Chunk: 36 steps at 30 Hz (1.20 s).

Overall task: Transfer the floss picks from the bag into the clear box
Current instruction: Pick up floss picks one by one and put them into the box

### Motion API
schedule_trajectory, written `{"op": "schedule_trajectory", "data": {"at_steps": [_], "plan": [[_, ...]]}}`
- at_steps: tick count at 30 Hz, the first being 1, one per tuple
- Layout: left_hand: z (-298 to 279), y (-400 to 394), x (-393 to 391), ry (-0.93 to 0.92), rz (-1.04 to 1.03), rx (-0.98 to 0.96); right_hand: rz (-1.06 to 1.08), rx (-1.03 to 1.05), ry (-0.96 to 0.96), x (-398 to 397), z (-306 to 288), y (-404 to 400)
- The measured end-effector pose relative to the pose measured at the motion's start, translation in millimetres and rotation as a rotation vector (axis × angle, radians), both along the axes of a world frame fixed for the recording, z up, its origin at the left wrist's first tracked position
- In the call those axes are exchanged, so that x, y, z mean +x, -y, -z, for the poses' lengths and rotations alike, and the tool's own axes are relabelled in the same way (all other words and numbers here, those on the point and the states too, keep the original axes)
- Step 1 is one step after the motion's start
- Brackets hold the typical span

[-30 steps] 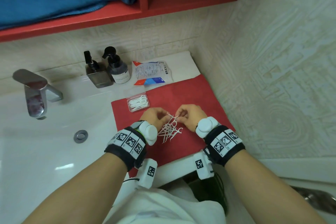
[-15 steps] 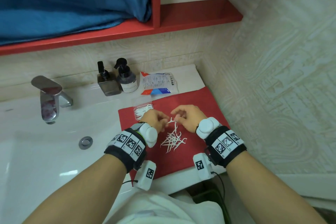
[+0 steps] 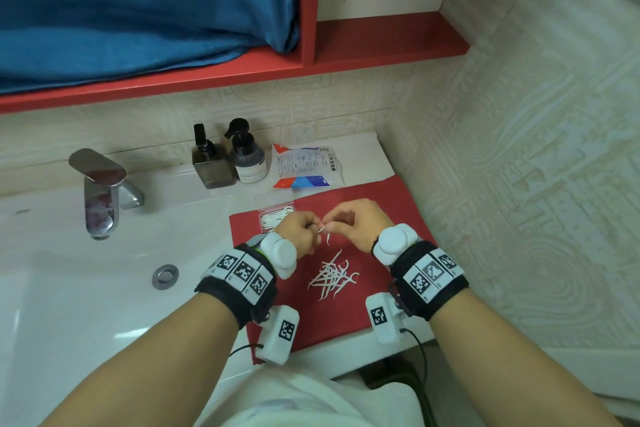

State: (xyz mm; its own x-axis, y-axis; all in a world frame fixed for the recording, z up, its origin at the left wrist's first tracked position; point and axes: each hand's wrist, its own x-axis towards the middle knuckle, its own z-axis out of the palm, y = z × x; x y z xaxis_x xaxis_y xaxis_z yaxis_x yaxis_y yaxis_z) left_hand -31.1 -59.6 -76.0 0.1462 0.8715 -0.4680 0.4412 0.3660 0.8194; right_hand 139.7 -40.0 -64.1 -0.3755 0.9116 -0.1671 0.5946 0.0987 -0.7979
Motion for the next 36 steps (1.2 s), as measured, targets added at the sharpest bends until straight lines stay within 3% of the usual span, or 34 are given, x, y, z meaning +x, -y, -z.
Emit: {"op": "schedule_trajectory", "data": {"at_steps": [4,10,17,22,25,30,36], "plan": [[-4.3,10.5,-5.2,0.156,0.058,0.012,-0.001,0.036,0.036,-1.1,-2.0,4.7],[-5.9,13.9,-16.2,0.196,0.121,0.06,0.014,0.093,-0.001,-4.4,-11.7,10.9],[-13.7,18.8,-17.0,0.342,0.002,0.054,0.071,0.086,-0.127,-13.1,-16.6,15.6],[-9.9,20.2,-15.8,0.321,-0.054,0.027,0.242,0.028,-0.02,-2.5,-1.3,19.3],[-10.5,19.1,-16.4,0.34,-0.061,0.029,0.34,0.023,0.201,5.1,12.1,22.2],[-11.3,20.2,-14.1,0.352,-0.016,0.024,0.264,0.049,0.372,10.5,26.8,26.1],[-7.5,22.1,-3.6,0.367,-0.023,-0.036,0.266,-0.024,0.383,20.9,36.1,36.7]]}}
